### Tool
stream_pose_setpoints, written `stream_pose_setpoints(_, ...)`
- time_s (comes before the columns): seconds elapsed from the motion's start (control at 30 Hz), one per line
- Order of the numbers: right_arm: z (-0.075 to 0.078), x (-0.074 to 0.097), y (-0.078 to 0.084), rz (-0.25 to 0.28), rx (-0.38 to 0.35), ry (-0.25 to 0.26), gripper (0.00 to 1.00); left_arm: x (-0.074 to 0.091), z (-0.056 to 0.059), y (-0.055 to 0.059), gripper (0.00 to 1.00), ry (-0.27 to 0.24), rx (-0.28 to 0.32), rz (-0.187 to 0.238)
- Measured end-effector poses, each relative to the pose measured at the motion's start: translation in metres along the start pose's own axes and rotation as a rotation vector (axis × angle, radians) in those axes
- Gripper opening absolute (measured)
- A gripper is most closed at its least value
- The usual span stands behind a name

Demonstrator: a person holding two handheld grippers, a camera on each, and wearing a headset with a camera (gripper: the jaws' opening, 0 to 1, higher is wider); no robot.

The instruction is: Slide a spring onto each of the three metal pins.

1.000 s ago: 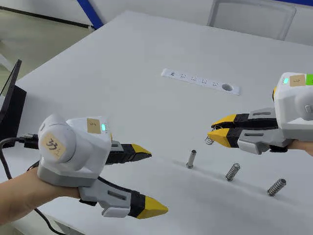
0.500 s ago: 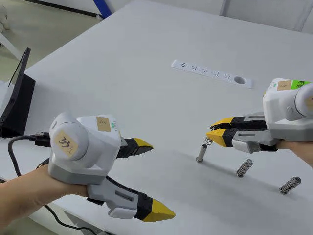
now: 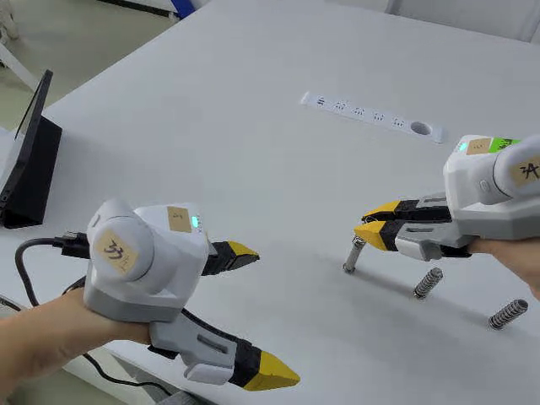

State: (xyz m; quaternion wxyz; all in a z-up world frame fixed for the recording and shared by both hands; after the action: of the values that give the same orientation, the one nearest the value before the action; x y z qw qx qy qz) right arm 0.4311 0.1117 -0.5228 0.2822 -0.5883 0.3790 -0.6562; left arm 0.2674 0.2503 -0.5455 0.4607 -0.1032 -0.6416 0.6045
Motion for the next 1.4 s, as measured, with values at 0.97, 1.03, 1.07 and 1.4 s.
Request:
stream_pose_setpoints(0.97,-0.002,-0.029,0.029,-0.119,-0.004,0.023,0.11,-0.003,-0.005,0.003,0.99,-0.020,0.025,0.005)
stream_pose_setpoints(1.03,-0.002,-0.030,0.031,-0.123,-0.006,0.026,0.11,-0.003,-0.005,0.005,1.00,-0.024,0.029,0.001)
stream_pose_setpoints(1.07,-0.002,-0.031,0.031,-0.124,-0.008,0.024,0.11,-0.002,-0.006,0.005,1.00,-0.024,0.031,-0.001)
stream_pose_setpoints(1.4,-0.003,-0.033,0.036,-0.135,-0.021,0.022,0.11,-0.004,-0.009,0.004,0.99,-0.028,0.033,-0.001)
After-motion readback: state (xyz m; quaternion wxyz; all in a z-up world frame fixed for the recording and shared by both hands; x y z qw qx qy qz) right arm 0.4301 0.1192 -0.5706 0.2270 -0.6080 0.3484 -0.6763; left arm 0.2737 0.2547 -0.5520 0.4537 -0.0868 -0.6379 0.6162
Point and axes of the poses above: the centre of the closed fingertips' face, and the gripper's own axes: x roughly backward along the fingers, z roughly to its right, y roughly out of its underside, the point moved 8 cm from there along x, roughly backward along the fingers, and after that the axes turned 4 degrees about z, right-handed, at the moved point
